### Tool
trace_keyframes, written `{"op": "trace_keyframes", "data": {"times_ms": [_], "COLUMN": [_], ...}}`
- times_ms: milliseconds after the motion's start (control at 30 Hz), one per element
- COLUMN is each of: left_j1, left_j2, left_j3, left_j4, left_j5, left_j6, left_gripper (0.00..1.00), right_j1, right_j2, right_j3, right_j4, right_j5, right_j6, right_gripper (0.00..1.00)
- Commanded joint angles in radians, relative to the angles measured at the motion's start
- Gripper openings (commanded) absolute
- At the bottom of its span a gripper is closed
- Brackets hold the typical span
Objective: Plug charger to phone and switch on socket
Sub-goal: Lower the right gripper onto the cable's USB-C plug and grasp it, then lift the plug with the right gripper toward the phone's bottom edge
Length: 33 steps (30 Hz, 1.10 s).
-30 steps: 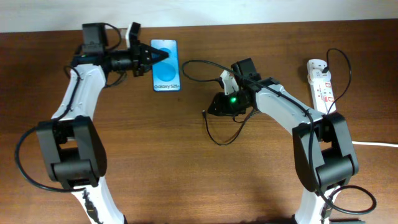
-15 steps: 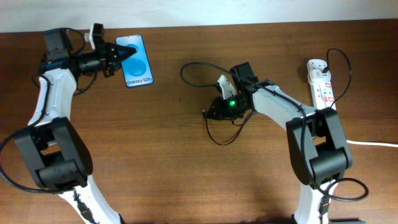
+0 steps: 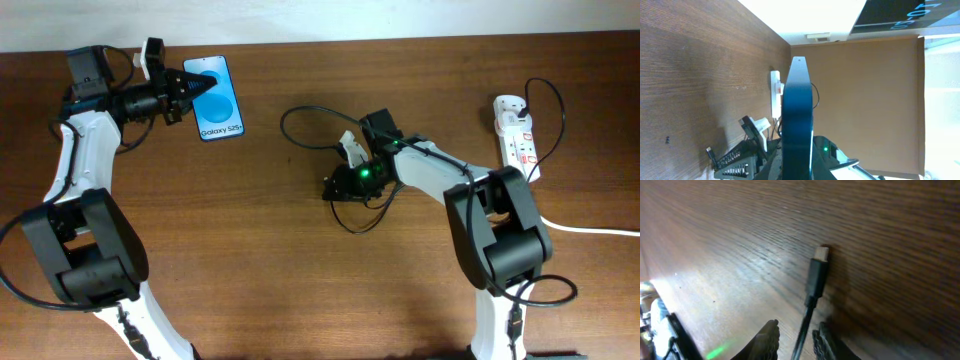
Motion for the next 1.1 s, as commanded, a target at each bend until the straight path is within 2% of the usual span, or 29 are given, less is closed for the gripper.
{"op": "trace_keyframes", "data": {"times_ms": [0, 400, 700, 833, 933, 1067], "left_j1": [0.002, 0.0, 0.0, -0.001, -0.014, -0.053], "left_j2": [0.0, 0.0, 0.0, 0.0, 0.0, 0.0], "left_j3": [0.011, 0.011, 0.011, 0.011, 0.011, 0.011], "left_j4": [0.002, 0.002, 0.002, 0.002, 0.002, 0.002], "left_j5": [0.044, 0.044, 0.044, 0.048, 0.058, 0.06], "left_j6": [-0.01, -0.01, -0.01, -0.01, -0.01, -0.01], "left_gripper": [0.0, 0.0, 0.0, 0.0, 0.0, 0.0], "right_j1": [0.004, 0.006, 0.002, -0.017, -0.044, -0.082], "right_j2": [0.019, 0.03, 0.046, 0.036, -0.008, -0.179], "right_j3": [-0.011, -0.011, -0.01, -0.006, -0.006, -0.005], "right_j4": [0.006, 0.044, 0.055, 0.05, 0.042, -0.002], "right_j5": [-0.006, 0.0, -0.033, -0.064, -0.106, -0.116], "right_j6": [0.028, 0.064, 0.08, 0.079, 0.024, -0.022], "right_gripper": [0.28, 0.28, 0.04, 0.04, 0.04, 0.04]}}
